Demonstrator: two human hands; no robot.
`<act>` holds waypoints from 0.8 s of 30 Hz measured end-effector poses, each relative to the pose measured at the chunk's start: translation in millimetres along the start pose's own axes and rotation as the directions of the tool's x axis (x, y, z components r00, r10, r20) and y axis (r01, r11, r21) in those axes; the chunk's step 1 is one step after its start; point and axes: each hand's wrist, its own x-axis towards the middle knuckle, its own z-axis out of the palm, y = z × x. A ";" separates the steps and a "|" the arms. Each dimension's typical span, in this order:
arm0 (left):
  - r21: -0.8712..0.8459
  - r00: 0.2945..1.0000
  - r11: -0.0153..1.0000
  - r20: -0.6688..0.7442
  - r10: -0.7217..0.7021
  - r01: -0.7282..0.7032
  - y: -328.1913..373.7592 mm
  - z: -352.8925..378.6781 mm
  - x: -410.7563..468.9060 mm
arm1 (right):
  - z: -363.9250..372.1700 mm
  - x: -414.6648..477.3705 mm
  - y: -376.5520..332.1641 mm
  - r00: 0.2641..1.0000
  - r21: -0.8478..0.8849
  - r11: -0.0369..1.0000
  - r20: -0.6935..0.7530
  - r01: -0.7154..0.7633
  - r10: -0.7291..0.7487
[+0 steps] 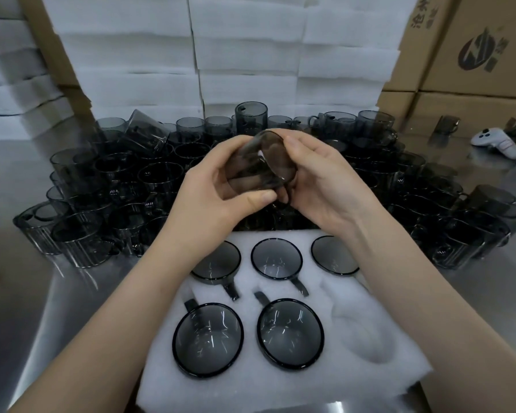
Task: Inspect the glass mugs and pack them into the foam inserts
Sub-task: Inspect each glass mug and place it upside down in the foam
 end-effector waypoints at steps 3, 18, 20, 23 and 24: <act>-0.048 1.000 0.999 -0.026 -0.008 0.007 0.0 -1.6 0.5 | -2.2 -1.6 -2.0 0.989 0.089 0.993 0.131 -0.075 0.063; 0.160 0.996 0.985 -0.068 -0.060 0.071 2.5 4.7 -3.2 | 4.9 1.5 4.7 0.959 -0.334 0.942 -0.256 0.034 -0.125; 0.114 0.989 0.991 -0.137 -0.050 0.065 4.4 3.5 -2.5 | 4.7 -0.2 2.1 0.978 -0.343 0.938 -0.170 0.057 -0.121; 0.061 0.970 0.993 -0.227 -0.083 0.099 6.0 0.6 -0.7 | 1.7 -4.5 -3.0 0.985 -0.444 0.880 0.053 0.170 -0.164; 0.046 0.964 0.992 -0.243 -0.106 0.121 6.0 -0.4 -0.3 | 1.0 -5.0 -2.7 0.981 -0.474 0.859 0.103 0.194 -0.165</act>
